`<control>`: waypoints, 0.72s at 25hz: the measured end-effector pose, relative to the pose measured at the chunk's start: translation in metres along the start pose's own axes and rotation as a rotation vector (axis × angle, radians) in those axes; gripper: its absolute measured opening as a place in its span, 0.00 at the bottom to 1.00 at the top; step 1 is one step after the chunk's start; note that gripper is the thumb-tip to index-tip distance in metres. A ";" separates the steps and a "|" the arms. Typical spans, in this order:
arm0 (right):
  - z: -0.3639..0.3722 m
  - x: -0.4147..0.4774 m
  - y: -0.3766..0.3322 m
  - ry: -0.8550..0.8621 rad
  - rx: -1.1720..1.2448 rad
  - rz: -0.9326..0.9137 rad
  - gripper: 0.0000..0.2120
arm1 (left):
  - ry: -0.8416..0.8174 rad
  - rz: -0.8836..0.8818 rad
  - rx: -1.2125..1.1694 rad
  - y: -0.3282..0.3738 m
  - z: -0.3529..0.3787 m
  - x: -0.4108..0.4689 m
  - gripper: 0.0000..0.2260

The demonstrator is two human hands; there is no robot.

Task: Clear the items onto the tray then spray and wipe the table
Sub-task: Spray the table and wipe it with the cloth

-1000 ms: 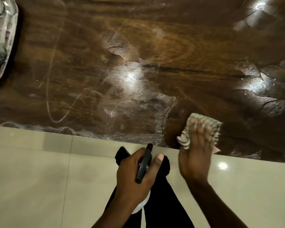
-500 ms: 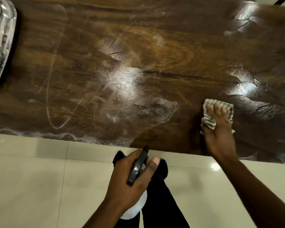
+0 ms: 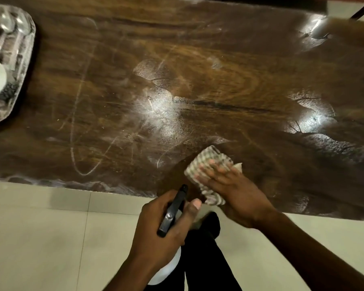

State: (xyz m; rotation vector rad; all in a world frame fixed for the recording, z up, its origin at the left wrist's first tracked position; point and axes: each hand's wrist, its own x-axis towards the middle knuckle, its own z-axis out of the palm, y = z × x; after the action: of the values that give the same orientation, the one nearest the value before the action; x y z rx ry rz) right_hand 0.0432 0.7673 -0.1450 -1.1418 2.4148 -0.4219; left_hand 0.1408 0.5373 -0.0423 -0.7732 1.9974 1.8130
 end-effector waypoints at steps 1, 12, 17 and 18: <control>-0.008 -0.008 0.018 0.095 0.057 0.171 0.37 | -0.002 -0.011 -0.013 0.002 -0.002 0.001 0.17; 0.009 0.071 -0.096 0.113 0.322 0.136 0.23 | 0.038 0.036 0.008 0.037 -0.009 0.030 0.10; -0.029 0.044 0.024 0.124 -0.021 0.249 0.42 | -0.002 0.043 -0.027 0.054 -0.023 0.049 0.17; -0.039 0.040 0.045 0.213 0.040 0.410 0.40 | 0.020 0.041 -0.022 0.058 -0.024 0.055 0.18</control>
State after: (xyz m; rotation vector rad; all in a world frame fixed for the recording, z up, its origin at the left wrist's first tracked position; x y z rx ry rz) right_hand -0.0283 0.7668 -0.1413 -0.5827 2.7225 -0.4725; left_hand 0.0655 0.5071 -0.0247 -0.7654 2.0227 1.8604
